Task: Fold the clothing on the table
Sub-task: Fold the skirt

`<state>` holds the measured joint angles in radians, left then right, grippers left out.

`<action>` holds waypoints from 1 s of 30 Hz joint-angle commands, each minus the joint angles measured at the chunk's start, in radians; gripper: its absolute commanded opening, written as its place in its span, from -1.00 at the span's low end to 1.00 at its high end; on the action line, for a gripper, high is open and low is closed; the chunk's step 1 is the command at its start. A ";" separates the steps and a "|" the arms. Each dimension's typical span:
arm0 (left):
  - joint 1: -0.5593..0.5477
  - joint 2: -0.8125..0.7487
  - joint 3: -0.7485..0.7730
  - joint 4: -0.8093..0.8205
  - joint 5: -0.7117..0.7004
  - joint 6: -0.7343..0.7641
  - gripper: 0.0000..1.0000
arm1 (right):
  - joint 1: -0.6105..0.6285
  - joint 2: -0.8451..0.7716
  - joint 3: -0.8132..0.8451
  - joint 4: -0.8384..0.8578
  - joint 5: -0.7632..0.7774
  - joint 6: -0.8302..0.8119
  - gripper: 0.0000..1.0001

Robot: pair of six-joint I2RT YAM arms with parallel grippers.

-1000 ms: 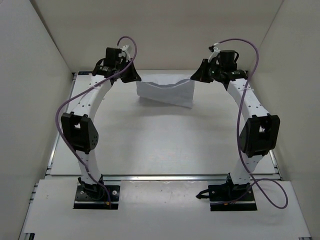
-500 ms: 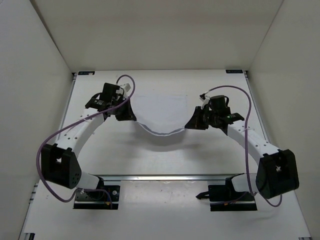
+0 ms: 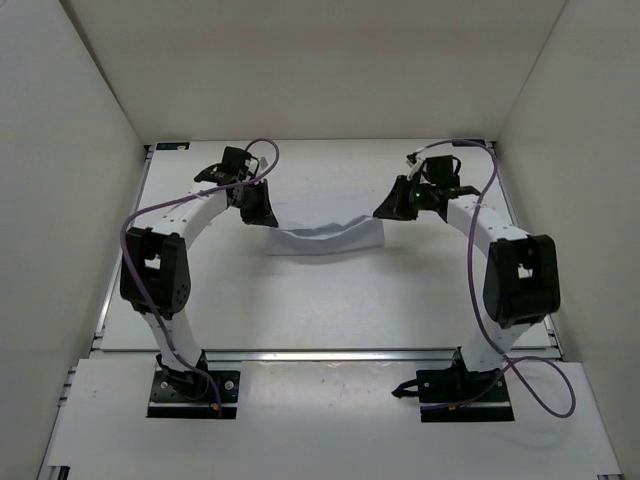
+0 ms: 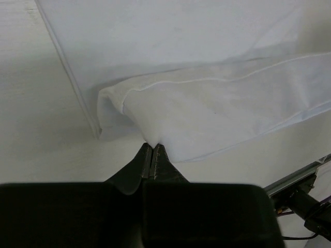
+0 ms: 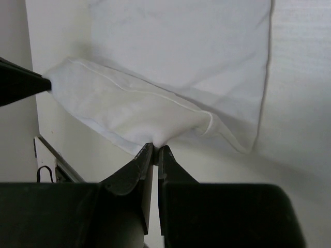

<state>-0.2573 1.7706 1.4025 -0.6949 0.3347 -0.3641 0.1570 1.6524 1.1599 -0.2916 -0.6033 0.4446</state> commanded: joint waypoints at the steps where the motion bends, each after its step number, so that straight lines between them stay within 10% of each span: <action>1: 0.026 0.041 0.105 -0.006 -0.009 -0.004 -1.00 | 0.004 0.107 0.156 0.037 -0.061 -0.023 -1.00; 12: 0.069 0.196 0.245 0.006 -0.060 -0.067 -0.99 | 0.012 0.490 0.656 -0.110 -0.098 -0.075 -0.95; 14: 0.079 0.202 0.219 0.041 -0.042 -0.084 -0.67 | 0.016 0.556 0.716 -0.145 -0.087 -0.084 -0.62; 18: 0.084 0.195 0.214 0.051 -0.040 -0.079 0.95 | 0.021 0.577 0.764 -0.182 -0.067 -0.109 -0.03; 25: 0.109 0.090 0.153 0.106 -0.059 -0.088 0.98 | -0.005 0.442 0.628 -0.109 -0.065 -0.115 0.23; 30: 0.087 -0.017 0.006 0.248 -0.022 -0.150 0.40 | 0.003 0.359 0.480 -0.012 -0.093 -0.118 -0.26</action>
<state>-0.1547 1.8702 1.4620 -0.5591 0.2821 -0.4763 0.1604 2.0956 1.6905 -0.4030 -0.6701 0.3336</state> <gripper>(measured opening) 0.762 0.415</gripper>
